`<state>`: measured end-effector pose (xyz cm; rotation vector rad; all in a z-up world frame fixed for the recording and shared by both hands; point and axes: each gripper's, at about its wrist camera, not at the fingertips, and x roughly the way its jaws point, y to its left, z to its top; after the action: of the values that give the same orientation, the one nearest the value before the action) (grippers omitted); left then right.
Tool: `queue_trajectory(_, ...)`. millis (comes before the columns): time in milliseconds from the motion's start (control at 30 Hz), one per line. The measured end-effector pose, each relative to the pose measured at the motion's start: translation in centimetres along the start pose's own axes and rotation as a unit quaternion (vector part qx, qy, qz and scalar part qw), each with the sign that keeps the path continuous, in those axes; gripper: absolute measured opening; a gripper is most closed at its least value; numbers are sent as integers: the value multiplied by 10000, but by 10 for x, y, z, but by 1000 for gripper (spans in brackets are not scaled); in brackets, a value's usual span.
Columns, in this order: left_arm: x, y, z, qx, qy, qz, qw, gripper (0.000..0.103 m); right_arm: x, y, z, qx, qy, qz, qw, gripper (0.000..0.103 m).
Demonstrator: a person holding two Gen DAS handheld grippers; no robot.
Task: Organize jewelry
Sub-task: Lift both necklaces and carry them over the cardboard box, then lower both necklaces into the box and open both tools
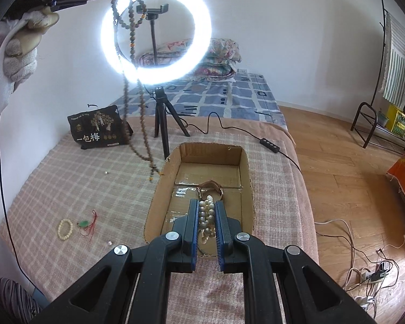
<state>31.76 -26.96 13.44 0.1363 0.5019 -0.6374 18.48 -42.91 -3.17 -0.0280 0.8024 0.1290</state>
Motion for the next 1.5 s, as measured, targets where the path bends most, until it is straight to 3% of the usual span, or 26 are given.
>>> queue_trajectory(333, 58, -2, -27, 10, 341, 139, 9993, 10, 33, -18, -1, 130, 197, -65, 9997, 9)
queue_trajectory(767, 87, -10, -53, 100, 743, 156, 9971, 11, 69, -19, -4, 130, 482, -77, 9987, 10)
queue_trajectory(800, 88, -10, -56, 103, 791, 157, 9967, 11, 70, -18, -4, 122, 486, -85, 9987, 13)
queue_trajectory(833, 88, -10, -58, 100, 828, 127, 9964, 11, 70, -17, -5, 116, 489, -95, 9987, 23)
queue_trajectory(933, 88, -10, -62, 73, 858, 103, 9962, 31, 69, -14, -6, 103, 492, -138, 9986, 43)
queue_trajectory(1000, 86, -9, -64, 65, 868, 88, 9962, 31, 67, -12, -7, 114, 471, -165, 9987, 52)
queue_trajectory(1500, 40, 1, -79, -24, 839, 163, 9963, 31, 32, -2, -12, 269, 345, -233, 9988, 64)
